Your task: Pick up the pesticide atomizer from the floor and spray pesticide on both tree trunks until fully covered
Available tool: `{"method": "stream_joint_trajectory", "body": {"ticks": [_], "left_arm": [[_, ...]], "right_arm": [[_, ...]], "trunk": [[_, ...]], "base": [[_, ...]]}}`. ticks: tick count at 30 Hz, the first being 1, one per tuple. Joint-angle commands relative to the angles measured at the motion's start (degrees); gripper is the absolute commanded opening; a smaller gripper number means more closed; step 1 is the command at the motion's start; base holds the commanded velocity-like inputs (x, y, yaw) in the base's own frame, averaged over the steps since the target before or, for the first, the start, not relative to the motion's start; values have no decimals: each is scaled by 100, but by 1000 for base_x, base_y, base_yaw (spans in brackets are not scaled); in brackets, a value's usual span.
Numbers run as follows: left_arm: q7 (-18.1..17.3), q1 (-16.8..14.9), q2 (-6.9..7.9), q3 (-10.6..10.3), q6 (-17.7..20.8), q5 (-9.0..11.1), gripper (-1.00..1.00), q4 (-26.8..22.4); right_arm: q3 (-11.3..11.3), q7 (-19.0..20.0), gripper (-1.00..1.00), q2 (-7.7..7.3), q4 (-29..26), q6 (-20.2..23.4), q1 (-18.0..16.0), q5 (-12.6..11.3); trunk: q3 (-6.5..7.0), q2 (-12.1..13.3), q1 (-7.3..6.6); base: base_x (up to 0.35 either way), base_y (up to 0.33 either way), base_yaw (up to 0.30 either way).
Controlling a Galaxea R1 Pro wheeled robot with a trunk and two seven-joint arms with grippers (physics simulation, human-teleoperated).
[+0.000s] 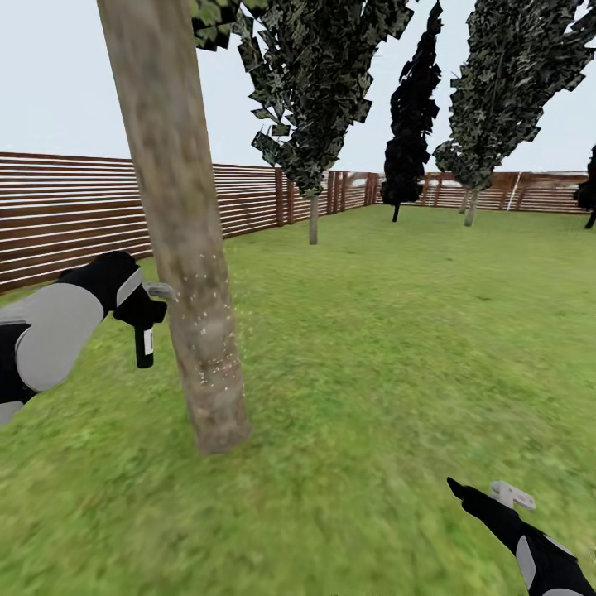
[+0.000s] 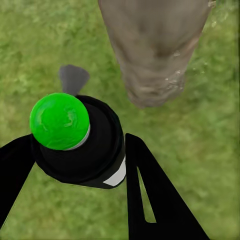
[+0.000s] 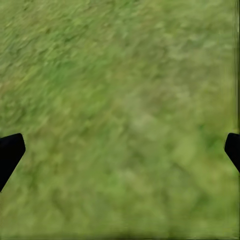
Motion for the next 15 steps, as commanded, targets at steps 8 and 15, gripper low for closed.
{"method": "stream_joint_trajectory", "body": {"ticks": [8, 15], "left_arm": [[-3, -32, 305, 7, -3, -16, -100, -48], [-2035, -184, 772, -59, -33, -340, -100, -434]], "right_arm": [[0, 0, 100, 0, 0, -2, 0, 0], [0, 0, 100, 0, 0, -3, 0, 0]], "trunk": [[0, 0, 0], [0, 0, 0]], "base": [[0, 160, -61], [0, 1, 0]]}}
